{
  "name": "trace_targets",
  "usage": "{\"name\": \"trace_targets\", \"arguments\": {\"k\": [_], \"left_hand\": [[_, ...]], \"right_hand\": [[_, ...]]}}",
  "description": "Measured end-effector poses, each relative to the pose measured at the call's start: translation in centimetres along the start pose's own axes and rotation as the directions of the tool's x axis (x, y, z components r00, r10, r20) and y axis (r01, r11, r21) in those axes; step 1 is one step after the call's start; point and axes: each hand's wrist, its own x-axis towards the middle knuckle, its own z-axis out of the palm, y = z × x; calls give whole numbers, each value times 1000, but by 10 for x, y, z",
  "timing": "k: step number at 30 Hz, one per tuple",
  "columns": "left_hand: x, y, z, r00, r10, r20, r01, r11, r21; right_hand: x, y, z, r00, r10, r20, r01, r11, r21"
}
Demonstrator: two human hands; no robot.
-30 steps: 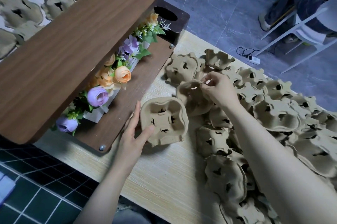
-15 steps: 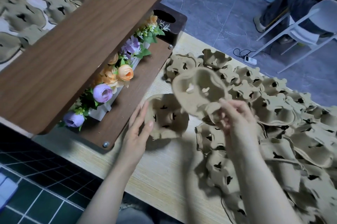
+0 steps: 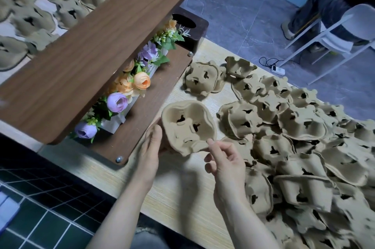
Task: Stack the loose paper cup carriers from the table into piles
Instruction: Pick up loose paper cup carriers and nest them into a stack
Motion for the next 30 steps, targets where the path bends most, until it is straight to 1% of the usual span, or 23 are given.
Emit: {"name": "trace_targets", "arguments": {"k": [2,4,6,10,14,16,19,24,30], "left_hand": [[-1,4,1,998,41,54,-41,999,11],[-2,6,2,997,59,44,-59,998,-4],[-1,6,1,997,74,23,-74,997,-14],[-1,6,1,995,93,23,-93,996,-2],[0,4,0,997,82,9,-82,997,13],[0,5,0,997,80,-1,-80,997,21],[1,5,0,997,80,-11,-79,996,50],[2,6,0,997,76,-20,-74,994,81],[2,12,2,995,91,-49,-85,990,113]], "right_hand": [[2,2,-3,999,-38,-30,37,999,-28],[4,4,-6,997,-66,-33,64,996,-61],[6,6,-7,996,-88,-18,86,991,-104],[9,6,-12,994,-96,52,104,979,-177],[16,0,-17,975,-202,96,221,938,-268],[21,-3,-17,958,-261,115,284,915,-286],[30,-4,-17,942,-304,140,333,893,-302],[43,0,-16,936,-304,175,350,853,-387],[55,1,-15,937,-282,207,346,836,-426]]}}
